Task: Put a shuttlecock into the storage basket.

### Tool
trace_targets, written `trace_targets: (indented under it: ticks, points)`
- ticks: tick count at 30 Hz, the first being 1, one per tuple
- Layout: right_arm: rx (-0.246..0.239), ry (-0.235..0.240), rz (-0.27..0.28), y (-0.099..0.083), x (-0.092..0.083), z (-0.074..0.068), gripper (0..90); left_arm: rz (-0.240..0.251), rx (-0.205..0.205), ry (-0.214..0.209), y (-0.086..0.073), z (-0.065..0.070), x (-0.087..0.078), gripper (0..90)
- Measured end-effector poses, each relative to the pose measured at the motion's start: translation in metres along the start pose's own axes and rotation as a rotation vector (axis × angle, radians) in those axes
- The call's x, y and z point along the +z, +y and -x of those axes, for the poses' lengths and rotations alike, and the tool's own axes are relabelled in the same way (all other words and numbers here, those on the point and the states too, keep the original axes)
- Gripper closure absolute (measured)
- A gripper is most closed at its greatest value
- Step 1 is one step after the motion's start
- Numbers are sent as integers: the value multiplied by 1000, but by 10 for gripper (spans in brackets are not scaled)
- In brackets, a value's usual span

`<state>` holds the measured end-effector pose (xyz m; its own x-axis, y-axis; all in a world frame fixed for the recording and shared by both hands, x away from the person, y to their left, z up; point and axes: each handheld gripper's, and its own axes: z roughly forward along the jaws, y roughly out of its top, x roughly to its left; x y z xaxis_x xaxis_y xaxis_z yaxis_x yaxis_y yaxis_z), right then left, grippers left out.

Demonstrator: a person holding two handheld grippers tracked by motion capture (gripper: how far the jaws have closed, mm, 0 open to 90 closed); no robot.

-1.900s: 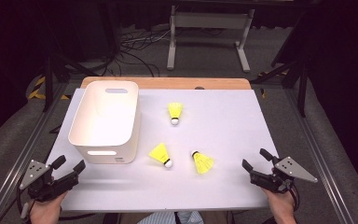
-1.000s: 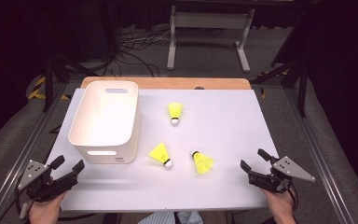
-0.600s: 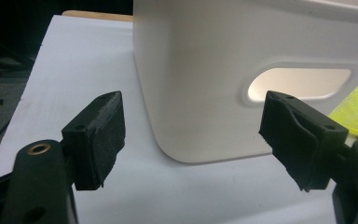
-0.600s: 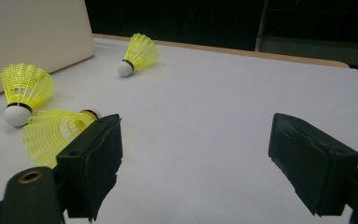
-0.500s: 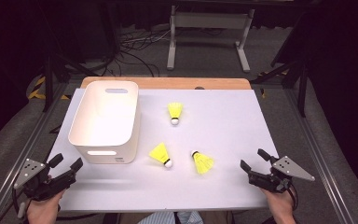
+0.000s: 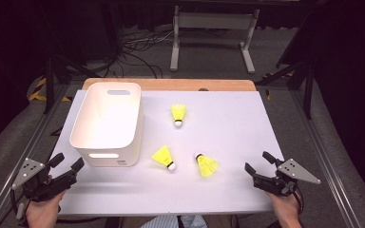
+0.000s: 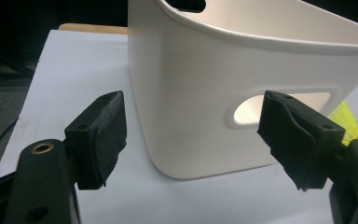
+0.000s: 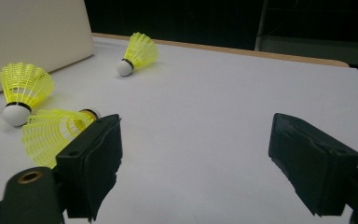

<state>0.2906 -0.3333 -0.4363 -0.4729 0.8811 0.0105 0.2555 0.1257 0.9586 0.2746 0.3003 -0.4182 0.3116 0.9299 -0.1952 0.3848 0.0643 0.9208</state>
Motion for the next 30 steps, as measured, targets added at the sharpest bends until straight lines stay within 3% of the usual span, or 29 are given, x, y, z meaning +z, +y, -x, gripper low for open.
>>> trace_targets:
  ticks: [30]
  points:
    - [0,2,-2,0,1,0,180,9,-16,-34,21,5,-3,265]
